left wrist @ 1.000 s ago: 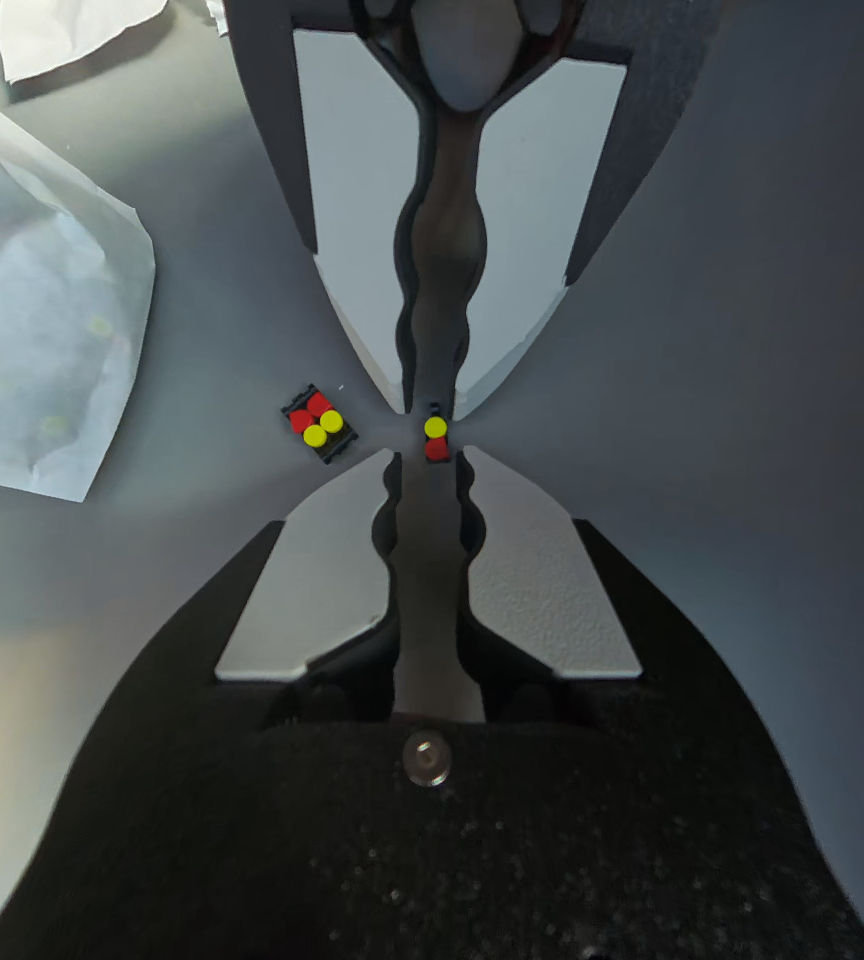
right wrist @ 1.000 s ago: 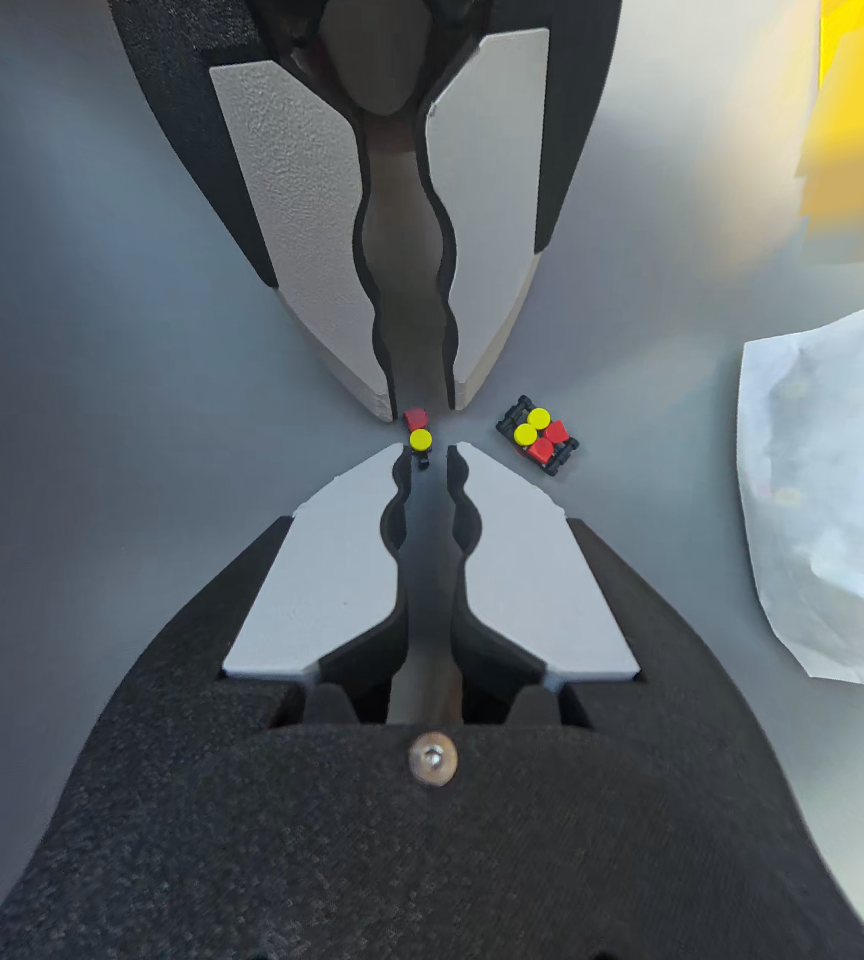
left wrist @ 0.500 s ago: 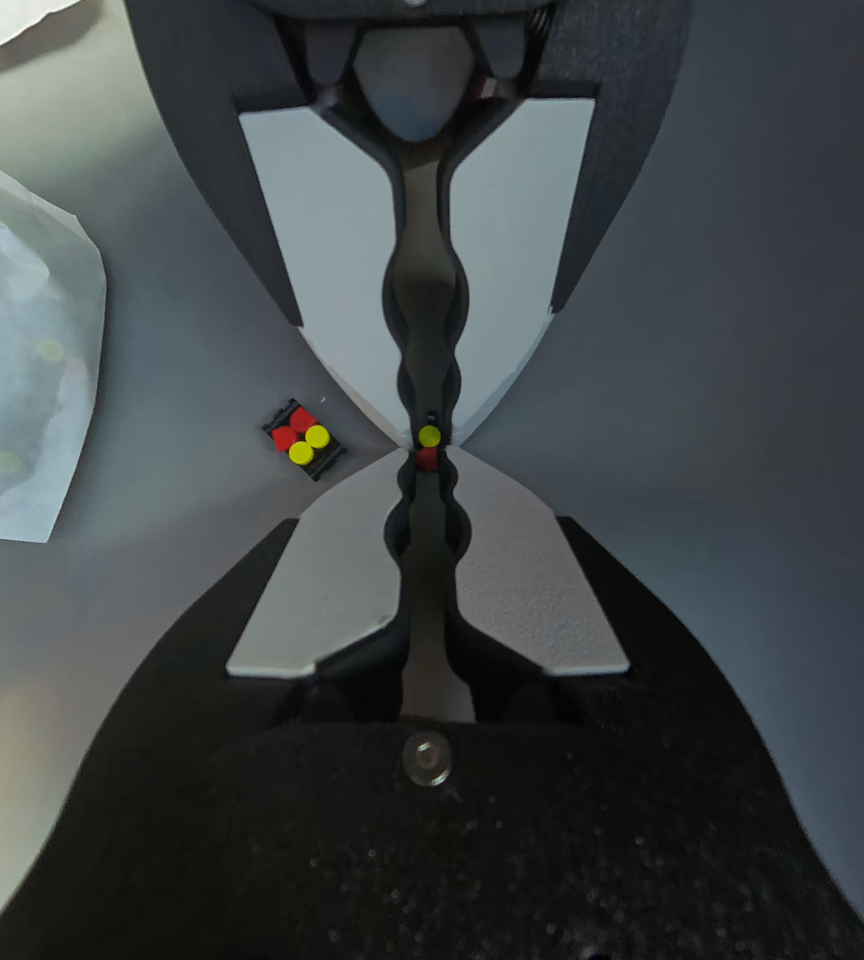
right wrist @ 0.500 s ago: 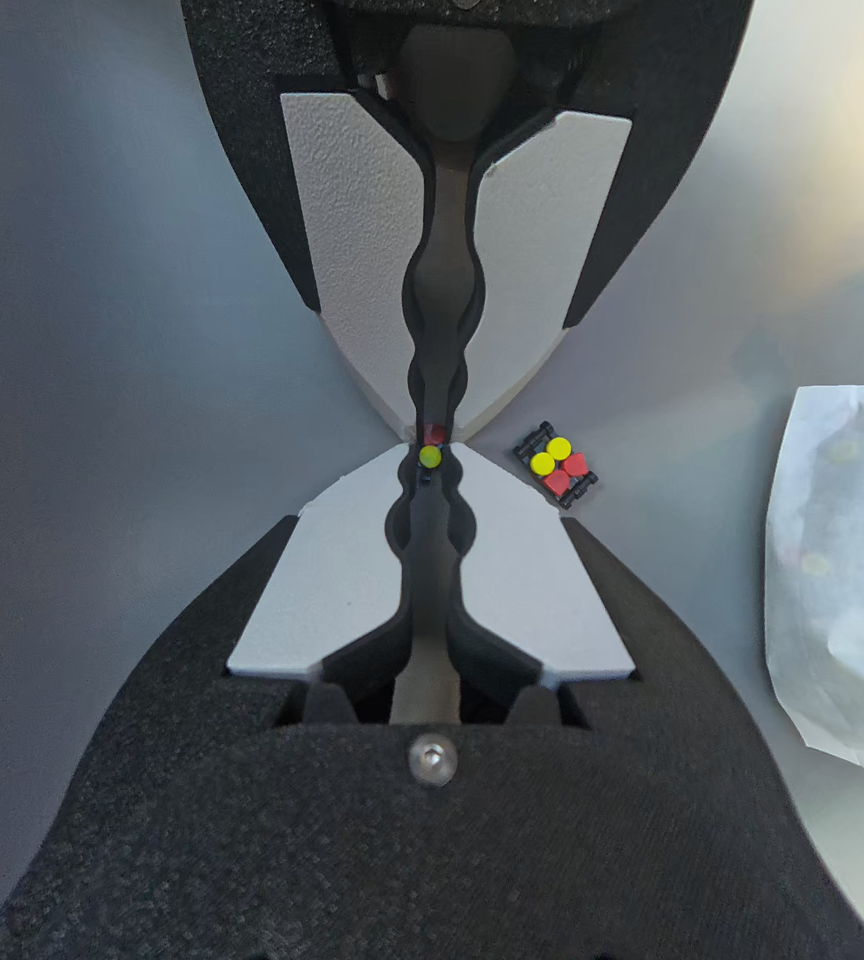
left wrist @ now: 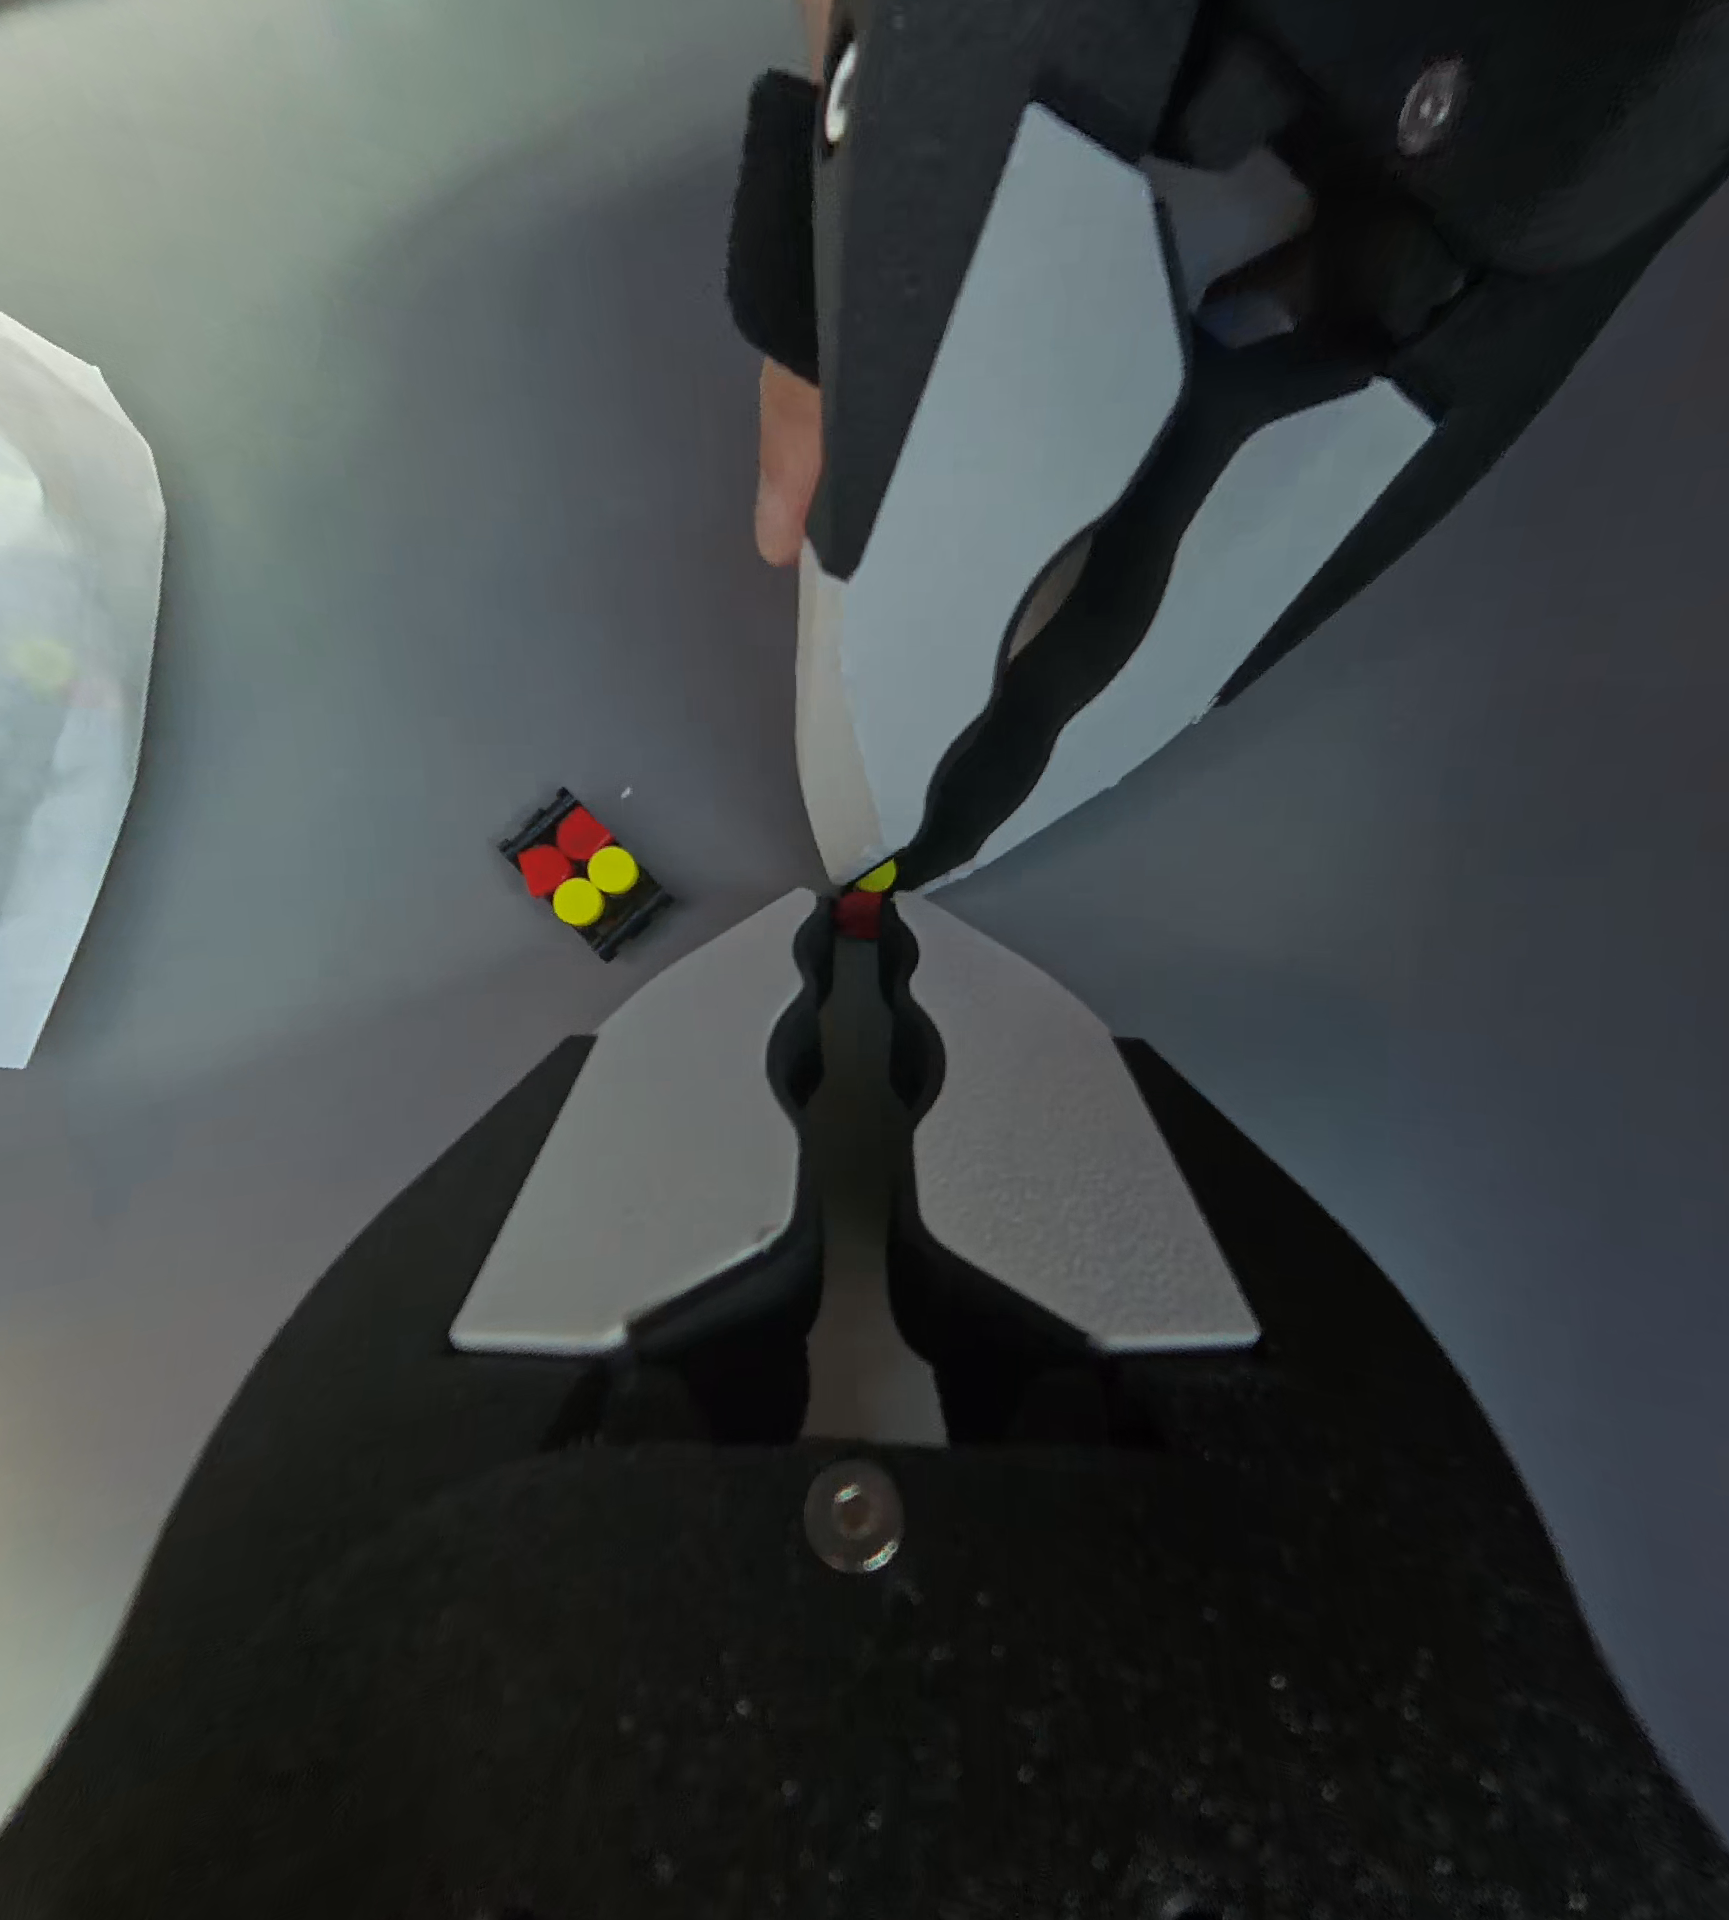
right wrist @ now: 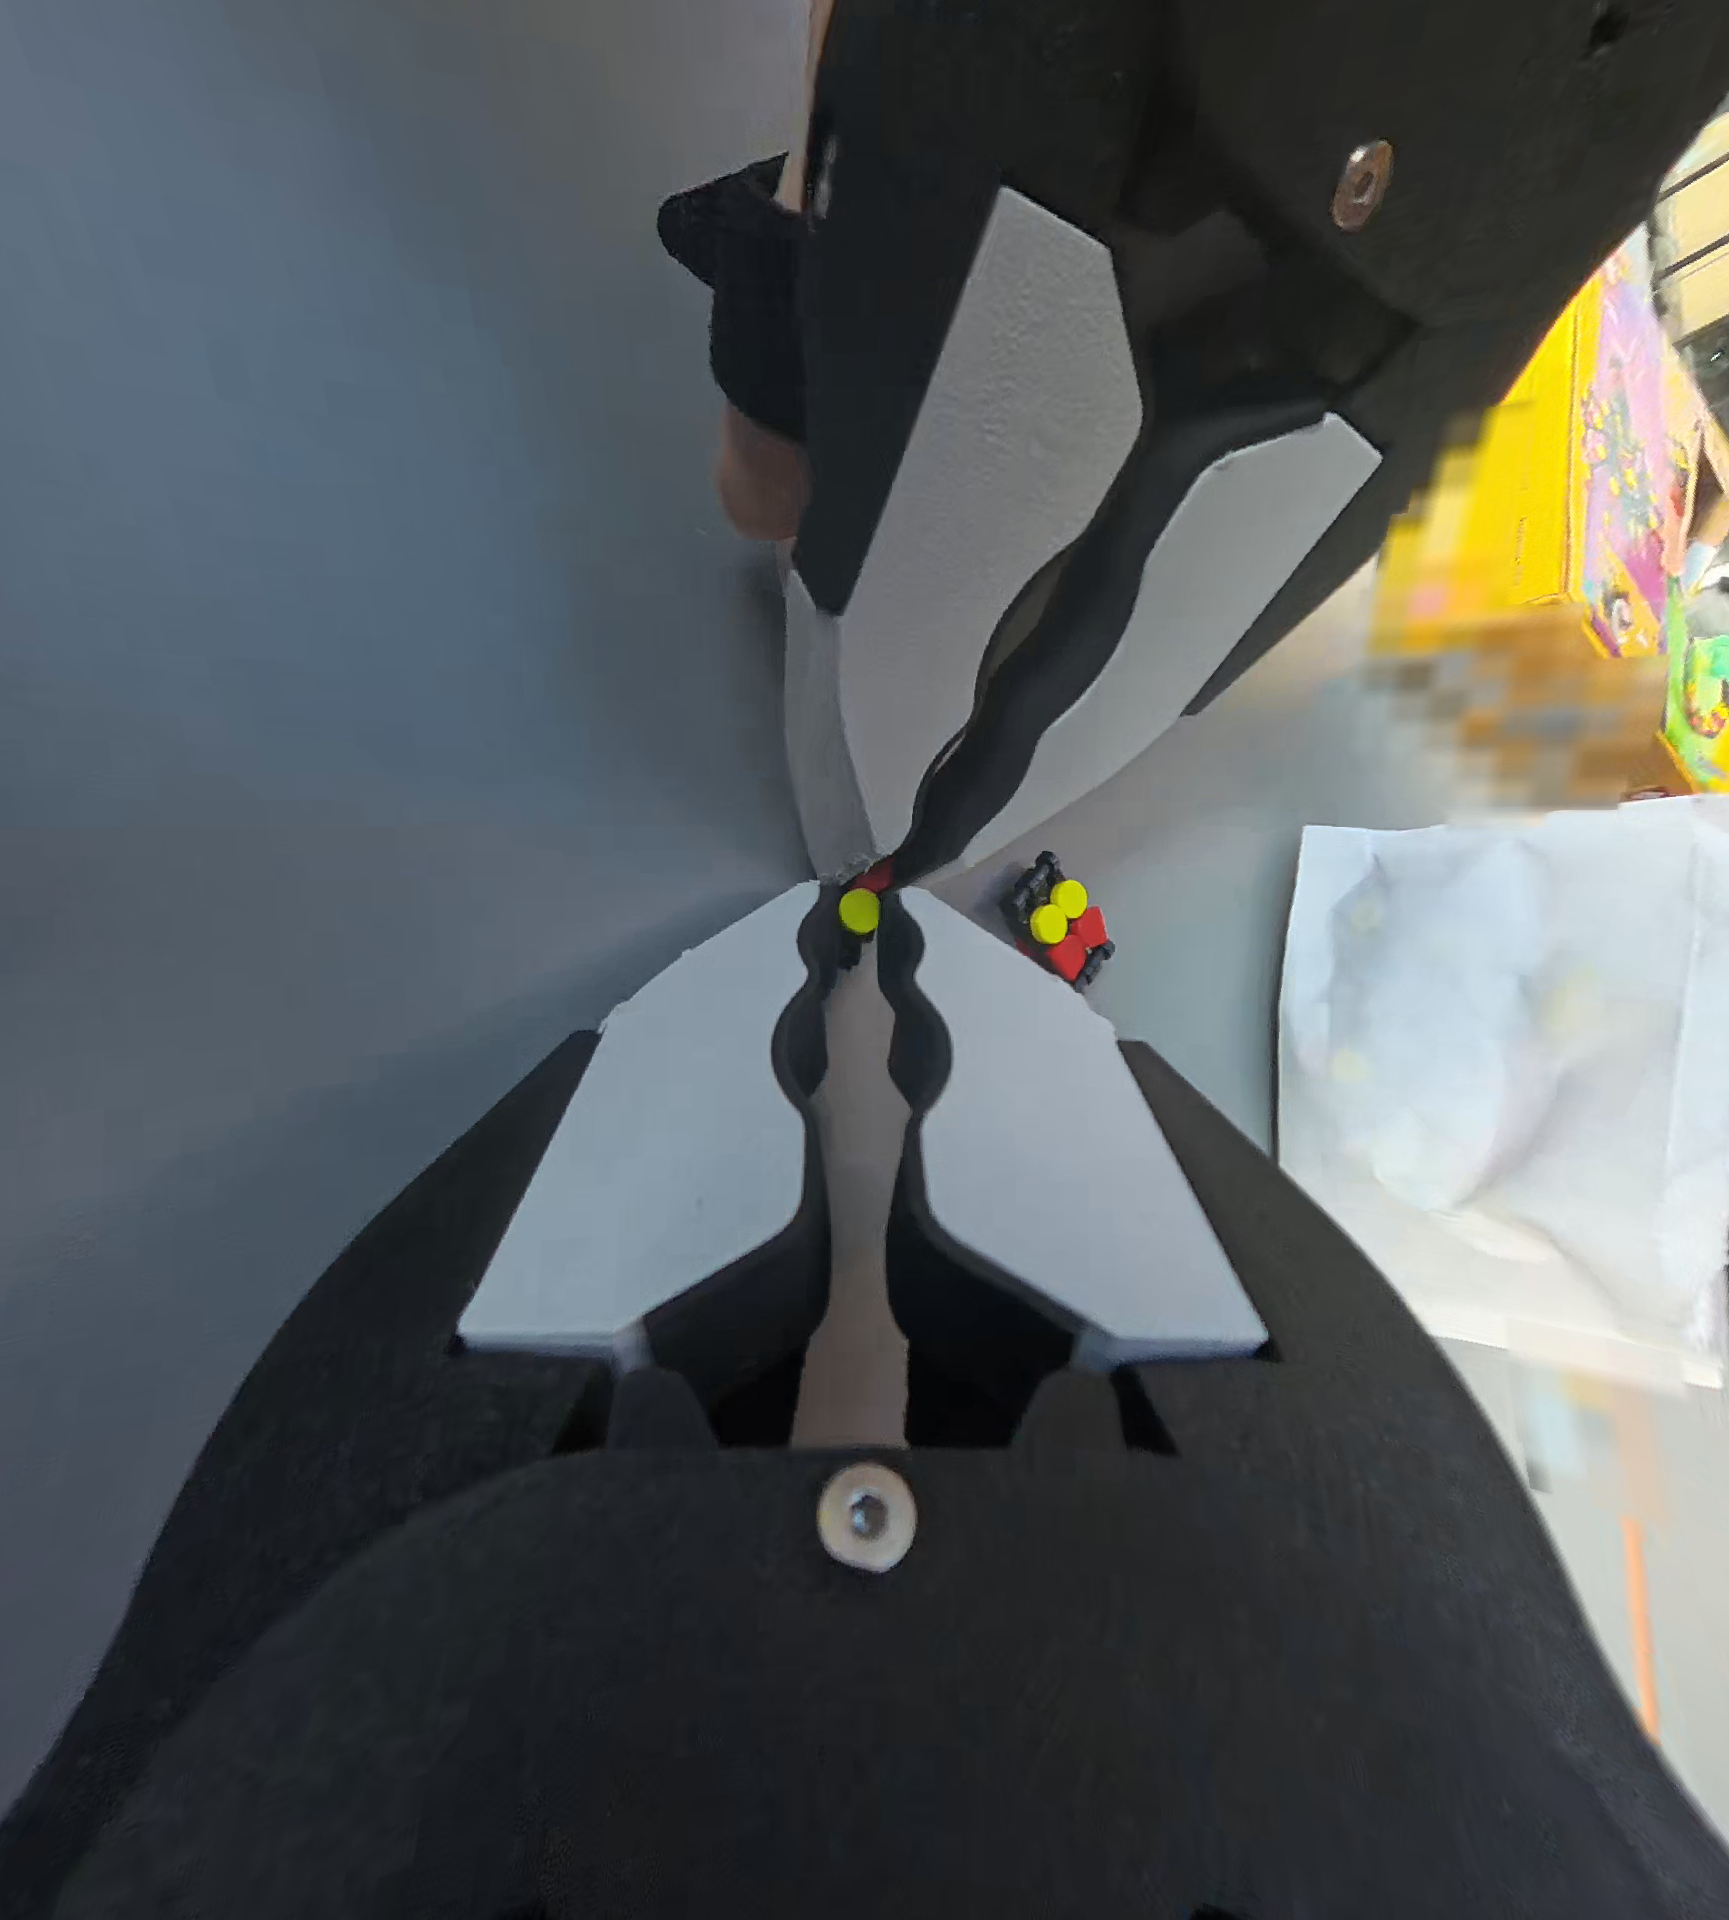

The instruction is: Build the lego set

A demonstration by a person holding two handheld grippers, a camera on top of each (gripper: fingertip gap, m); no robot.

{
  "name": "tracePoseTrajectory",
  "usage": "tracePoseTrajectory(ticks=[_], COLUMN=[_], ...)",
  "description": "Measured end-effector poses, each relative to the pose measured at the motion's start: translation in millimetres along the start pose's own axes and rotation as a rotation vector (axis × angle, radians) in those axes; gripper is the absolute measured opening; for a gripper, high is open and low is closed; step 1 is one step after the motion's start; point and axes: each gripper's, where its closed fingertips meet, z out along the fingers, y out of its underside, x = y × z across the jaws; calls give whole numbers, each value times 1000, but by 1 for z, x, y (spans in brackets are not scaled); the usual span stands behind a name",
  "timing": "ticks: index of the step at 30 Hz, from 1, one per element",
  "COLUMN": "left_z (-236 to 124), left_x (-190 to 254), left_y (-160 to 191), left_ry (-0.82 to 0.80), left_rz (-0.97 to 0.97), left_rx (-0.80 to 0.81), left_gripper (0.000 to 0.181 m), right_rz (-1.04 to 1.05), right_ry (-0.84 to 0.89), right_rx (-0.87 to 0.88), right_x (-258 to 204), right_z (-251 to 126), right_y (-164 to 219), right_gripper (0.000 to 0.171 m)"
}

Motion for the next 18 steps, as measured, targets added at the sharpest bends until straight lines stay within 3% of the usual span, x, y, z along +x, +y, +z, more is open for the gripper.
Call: tracePoseTrajectory(ticks=[4,8,12,15,18], left_z=[1,1,1,1,1], left_x=[4,2,2,2,3], left_y=[-1,-1,-1,-1,-2], left_ry=[11,-20,-19,-27,-19], left_rz=[2,33,48,52,30], left_rx=[3,-28,-50,-47,-9], left_gripper=[8,8,8,7,7], right_rz=[1,193,182,226,355], right_ry=[3,-107,-86,19,157], right_rx=[55,221,216,192,181], right_x=[-3,-3,2,35,105], right_z=[-4,-16,-19,-31,-56], right_y=[-1,-15,-17,-1,17], right_gripper=[7,6,6,7,6])
